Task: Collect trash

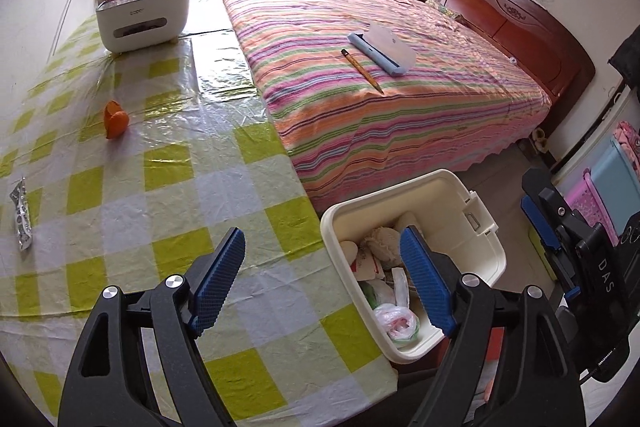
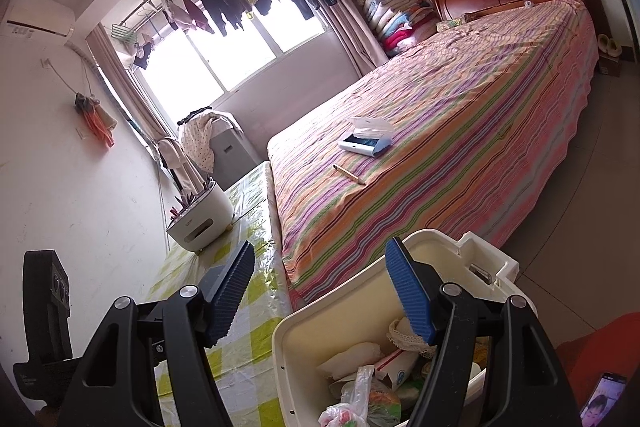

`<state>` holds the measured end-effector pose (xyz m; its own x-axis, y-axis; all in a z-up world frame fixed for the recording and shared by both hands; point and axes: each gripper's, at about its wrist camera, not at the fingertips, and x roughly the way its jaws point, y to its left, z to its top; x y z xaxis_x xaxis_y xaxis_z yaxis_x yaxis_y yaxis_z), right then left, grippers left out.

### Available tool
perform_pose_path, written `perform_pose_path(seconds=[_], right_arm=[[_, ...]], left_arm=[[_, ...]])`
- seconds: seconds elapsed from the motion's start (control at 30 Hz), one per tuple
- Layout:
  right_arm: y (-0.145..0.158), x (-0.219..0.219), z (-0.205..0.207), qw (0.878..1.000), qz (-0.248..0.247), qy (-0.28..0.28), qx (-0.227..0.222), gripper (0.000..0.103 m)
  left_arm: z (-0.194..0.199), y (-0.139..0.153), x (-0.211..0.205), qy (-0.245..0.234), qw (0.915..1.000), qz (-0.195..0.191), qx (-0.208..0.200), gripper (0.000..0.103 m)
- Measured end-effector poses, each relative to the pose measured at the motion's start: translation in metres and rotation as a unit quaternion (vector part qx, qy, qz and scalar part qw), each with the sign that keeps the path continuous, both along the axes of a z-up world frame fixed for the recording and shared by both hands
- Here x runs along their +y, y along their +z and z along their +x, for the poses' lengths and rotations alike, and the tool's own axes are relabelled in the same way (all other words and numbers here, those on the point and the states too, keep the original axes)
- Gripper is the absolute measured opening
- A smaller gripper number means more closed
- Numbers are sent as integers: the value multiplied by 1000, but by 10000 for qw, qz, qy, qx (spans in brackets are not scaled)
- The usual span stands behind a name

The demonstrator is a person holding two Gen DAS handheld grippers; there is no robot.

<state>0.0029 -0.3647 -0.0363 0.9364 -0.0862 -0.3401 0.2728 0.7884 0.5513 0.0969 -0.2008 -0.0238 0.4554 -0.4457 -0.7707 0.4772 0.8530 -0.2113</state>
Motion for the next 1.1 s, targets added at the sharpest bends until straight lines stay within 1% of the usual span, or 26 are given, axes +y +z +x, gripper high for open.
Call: perform_pose_path(seconds=[0.17, 0.37, 0.47, 0.57, 0.7, 0.8, 0.93, 1.03, 1.1], right_arm=[[2, 14, 11, 9997, -69, 221, 43, 66], [4, 35, 24, 9988, -137, 469, 87, 66], [4, 45, 30, 9981, -170, 576, 106, 66], [4, 57, 36, 9974, -207, 680, 124, 66], [4, 73, 44, 9960, -258, 835, 173, 66], [4, 85, 51, 9949, -290, 944, 210, 66], [5, 100, 65, 9915, -256, 1242, 300, 66], [7, 114, 78, 9864, -316, 1563, 394, 66], [8, 125, 91, 9822, -421, 1771, 456, 66]], left_arm=[[7, 0, 28, 257, 9994, 228, -82, 79], [17, -6, 71, 592, 9975, 398, 13, 79], [22, -8, 96, 842, 9954, 457, -6, 79], [31, -13, 126, 1205, 9913, 526, 61, 79], [44, -19, 170, 1895, 9789, 753, 125, 79], [54, -23, 203, 2390, 9673, 785, 310, 79], [69, -26, 239, 2840, 9536, 880, 466, 79], [83, -29, 262, 3089, 9447, 878, 659, 79], [94, -34, 275, 3230, 9393, 684, 936, 79]])
